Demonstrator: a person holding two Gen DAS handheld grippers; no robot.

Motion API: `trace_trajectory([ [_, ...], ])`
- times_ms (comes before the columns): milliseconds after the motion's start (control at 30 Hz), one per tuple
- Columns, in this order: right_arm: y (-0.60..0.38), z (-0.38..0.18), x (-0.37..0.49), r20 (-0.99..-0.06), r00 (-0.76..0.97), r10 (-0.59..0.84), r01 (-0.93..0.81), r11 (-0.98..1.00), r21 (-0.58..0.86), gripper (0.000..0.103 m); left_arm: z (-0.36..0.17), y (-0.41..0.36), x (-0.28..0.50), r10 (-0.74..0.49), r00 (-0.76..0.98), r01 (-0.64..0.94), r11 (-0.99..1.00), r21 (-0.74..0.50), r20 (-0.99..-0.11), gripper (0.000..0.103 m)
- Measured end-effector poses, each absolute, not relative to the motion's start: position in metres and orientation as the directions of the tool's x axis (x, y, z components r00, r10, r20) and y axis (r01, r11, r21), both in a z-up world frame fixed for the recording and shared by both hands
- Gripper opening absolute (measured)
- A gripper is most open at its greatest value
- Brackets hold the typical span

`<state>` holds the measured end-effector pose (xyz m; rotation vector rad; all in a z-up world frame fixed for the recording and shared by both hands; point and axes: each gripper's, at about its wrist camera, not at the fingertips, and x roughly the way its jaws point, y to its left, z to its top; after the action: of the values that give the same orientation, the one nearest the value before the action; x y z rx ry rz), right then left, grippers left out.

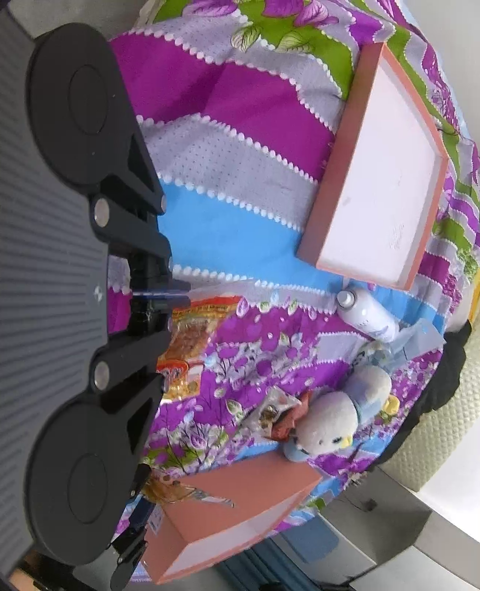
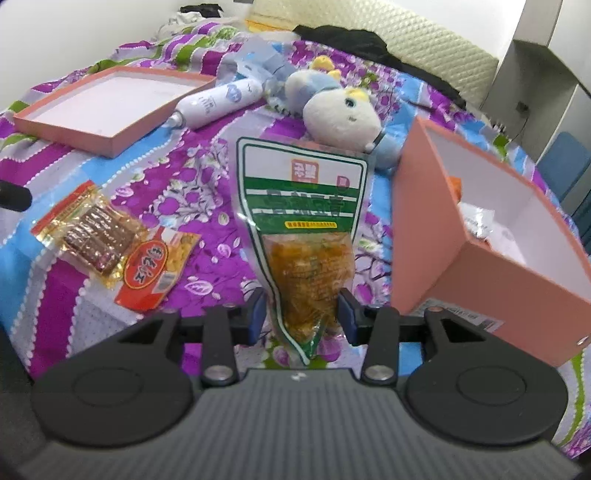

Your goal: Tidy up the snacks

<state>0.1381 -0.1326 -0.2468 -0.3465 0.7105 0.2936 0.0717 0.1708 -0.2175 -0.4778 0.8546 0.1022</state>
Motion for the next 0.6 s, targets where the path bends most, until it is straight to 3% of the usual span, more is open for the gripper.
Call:
trace_trajectory([
  [100, -0.134, -0.249, 0.137, -0.682, 0.709, 0.176, -0.384, 0.909, -0.164, 0.047, -0.217, 0.172, 0.073, -0.059, 0.629, -0.304, 0.899, -0.315, -0.775, 0.005],
  [133, -0.136, -0.249, 0.136, -0.68, 0.707, 0.195, -0.389, 0.91, -0.145, 0.052, -0.217, 0.171, 0.073, -0.057, 0.625, -0.303, 0.901, -0.309, -0.778, 0.016],
  [167, -0.138, -0.248, 0.136, -0.674, 0.705, 0.219, -0.396, 0.911, -0.118, 0.057, -0.216, 0.171, 0.072, -0.056, 0.629, -0.296, 0.905, -0.305, -0.776, 0.038],
  [233, -0.143, -0.248, 0.135, -0.659, 0.7, 0.275, -0.404, 0.914, -0.048, 0.08, -0.215, 0.167, 0.072, -0.056, 0.638, -0.272, 0.917, -0.292, -0.768, 0.071],
  [300, -0.149, -0.249, 0.137, -0.644, 0.69, 0.329, -0.413, 0.911, 0.024, 0.081, -0.214, 0.161, 0.073, -0.063, 0.65, -0.245, 0.926, -0.287, -0.757, 0.074],
  [600, -0.166, -0.265, 0.151, -0.626, 0.696, 0.353, -0.381, 0.92, 0.095, 0.081, -0.237, 0.128, 0.108, -0.135, 0.604, -0.151, 0.948, -0.279, -0.785, 0.078],
])
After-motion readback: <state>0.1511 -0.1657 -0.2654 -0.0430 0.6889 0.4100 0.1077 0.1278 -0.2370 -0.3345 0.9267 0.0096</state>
